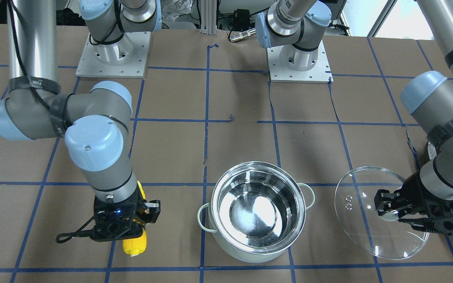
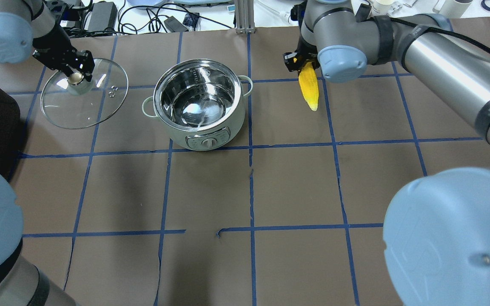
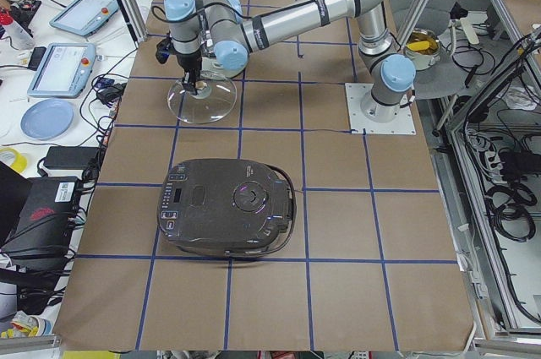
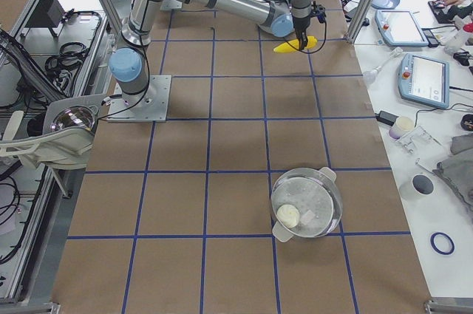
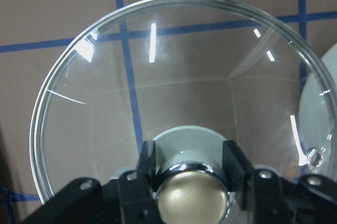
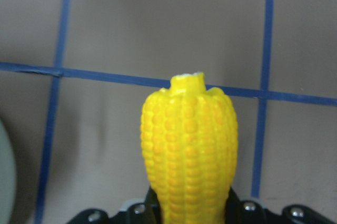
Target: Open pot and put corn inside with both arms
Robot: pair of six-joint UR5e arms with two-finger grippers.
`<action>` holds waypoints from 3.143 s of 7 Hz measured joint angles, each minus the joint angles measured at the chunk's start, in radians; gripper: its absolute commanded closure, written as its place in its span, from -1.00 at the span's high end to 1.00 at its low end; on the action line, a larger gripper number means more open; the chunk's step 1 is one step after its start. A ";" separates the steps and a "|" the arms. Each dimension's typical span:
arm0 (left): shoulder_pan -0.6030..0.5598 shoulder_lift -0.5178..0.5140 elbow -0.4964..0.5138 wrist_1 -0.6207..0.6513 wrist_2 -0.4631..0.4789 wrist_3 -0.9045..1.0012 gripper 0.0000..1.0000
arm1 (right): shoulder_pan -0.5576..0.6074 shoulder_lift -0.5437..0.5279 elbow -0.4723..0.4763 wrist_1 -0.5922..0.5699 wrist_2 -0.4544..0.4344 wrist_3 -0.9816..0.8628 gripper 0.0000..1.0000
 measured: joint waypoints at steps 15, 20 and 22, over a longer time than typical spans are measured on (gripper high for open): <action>-0.105 0.548 -0.120 -0.543 -0.028 -0.188 0.99 | 0.324 0.237 -0.406 0.161 0.020 0.578 1.00; -0.335 0.519 -0.106 -0.305 -0.027 -0.561 1.00 | 0.173 0.047 -0.372 0.387 0.010 0.289 0.96; -0.381 0.465 -0.056 -0.297 -0.009 -0.574 1.00 | 0.052 -0.095 -0.269 0.480 0.012 0.144 0.96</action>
